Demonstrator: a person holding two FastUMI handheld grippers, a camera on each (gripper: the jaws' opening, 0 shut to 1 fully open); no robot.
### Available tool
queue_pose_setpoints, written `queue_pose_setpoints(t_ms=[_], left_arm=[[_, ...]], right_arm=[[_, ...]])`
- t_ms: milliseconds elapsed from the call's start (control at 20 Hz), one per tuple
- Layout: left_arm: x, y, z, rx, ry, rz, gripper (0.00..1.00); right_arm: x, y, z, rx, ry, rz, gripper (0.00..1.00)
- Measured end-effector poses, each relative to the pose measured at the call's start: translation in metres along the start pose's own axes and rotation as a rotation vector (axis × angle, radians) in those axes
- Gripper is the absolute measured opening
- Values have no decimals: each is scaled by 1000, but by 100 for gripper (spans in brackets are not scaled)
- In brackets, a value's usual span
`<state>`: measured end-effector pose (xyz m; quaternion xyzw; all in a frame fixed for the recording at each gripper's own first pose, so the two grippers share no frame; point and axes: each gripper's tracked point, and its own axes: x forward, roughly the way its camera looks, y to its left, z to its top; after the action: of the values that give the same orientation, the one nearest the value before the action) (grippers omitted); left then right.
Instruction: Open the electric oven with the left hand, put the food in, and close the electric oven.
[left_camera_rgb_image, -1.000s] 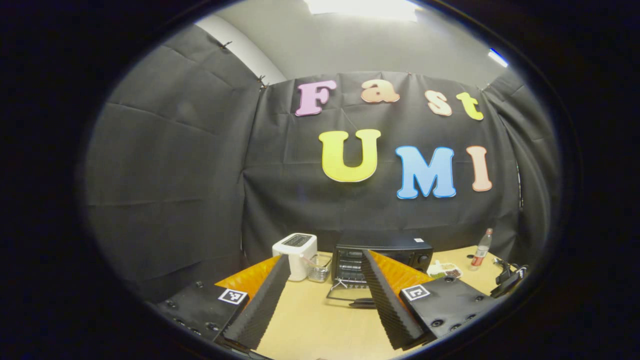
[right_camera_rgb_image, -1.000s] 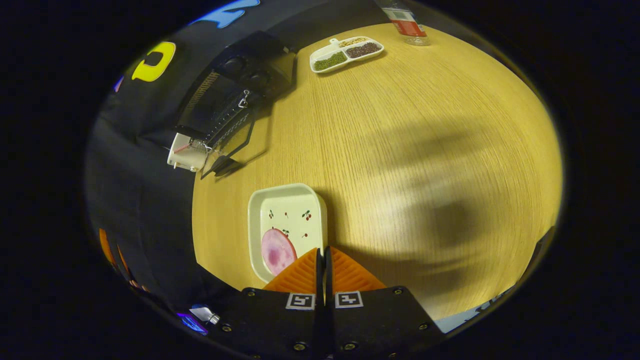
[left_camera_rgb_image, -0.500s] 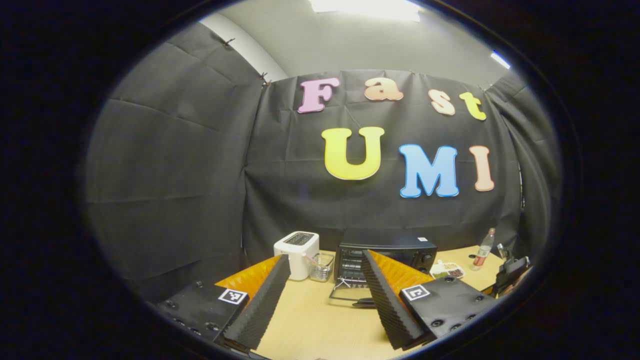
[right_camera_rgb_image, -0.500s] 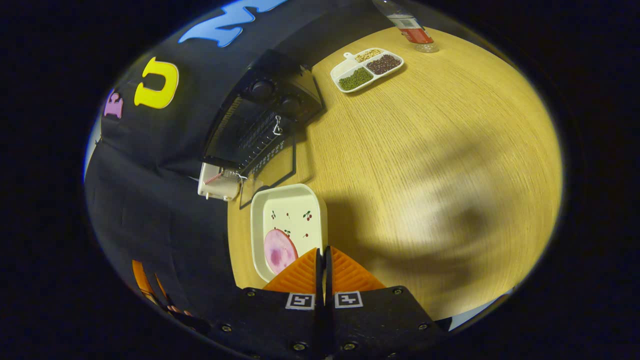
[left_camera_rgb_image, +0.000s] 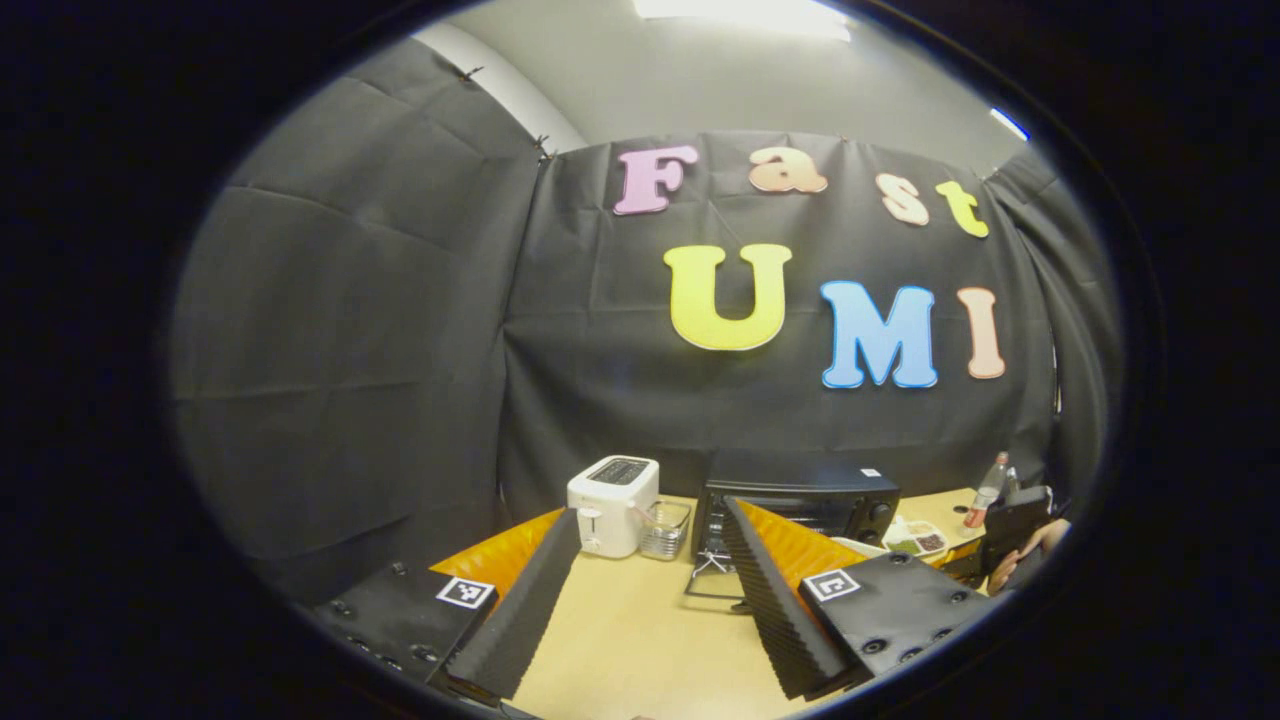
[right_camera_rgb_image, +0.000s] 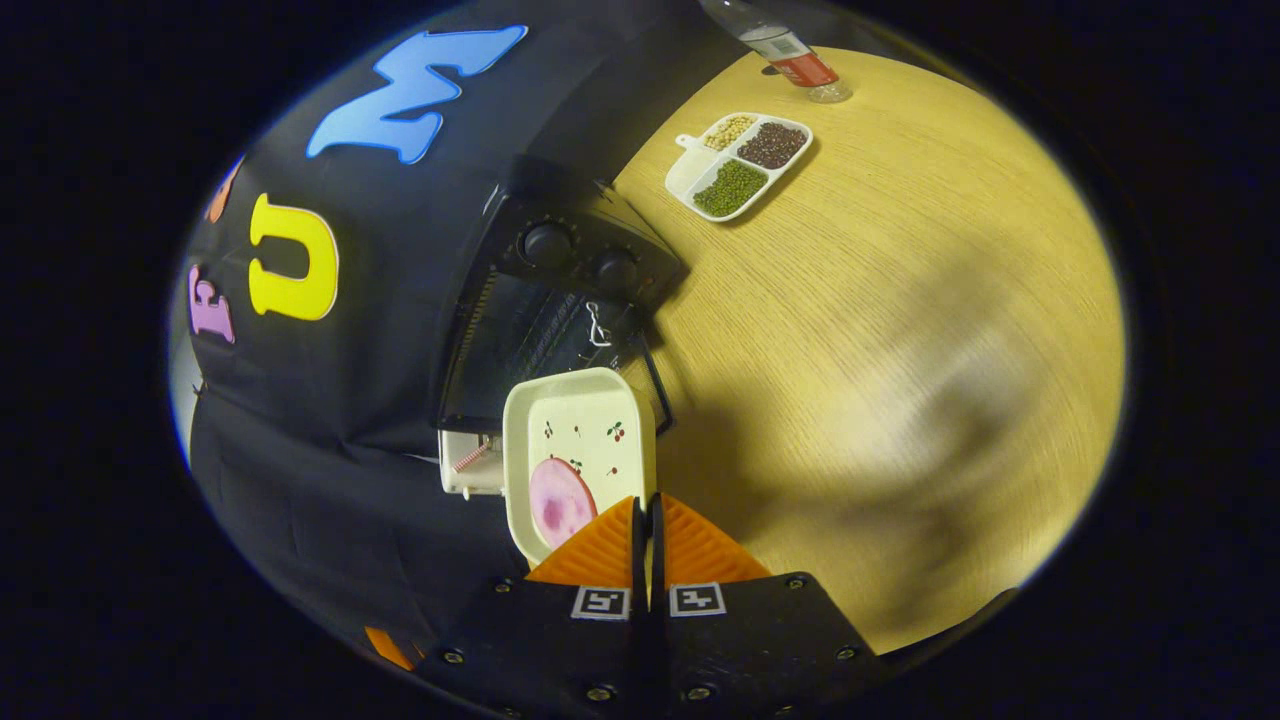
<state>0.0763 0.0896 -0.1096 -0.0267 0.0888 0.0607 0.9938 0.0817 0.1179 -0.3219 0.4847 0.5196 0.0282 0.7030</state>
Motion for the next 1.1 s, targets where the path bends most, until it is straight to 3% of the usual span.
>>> queue_pose_setpoints(t_ms=[500,1100], left_arm=[[47,21,-15,6,36,-5,97],[81,47,-36,22,88,-1,98]], right_arm=[[79,53,16,228,-139,43,1],[162,86,47,370,-305,54,1]])
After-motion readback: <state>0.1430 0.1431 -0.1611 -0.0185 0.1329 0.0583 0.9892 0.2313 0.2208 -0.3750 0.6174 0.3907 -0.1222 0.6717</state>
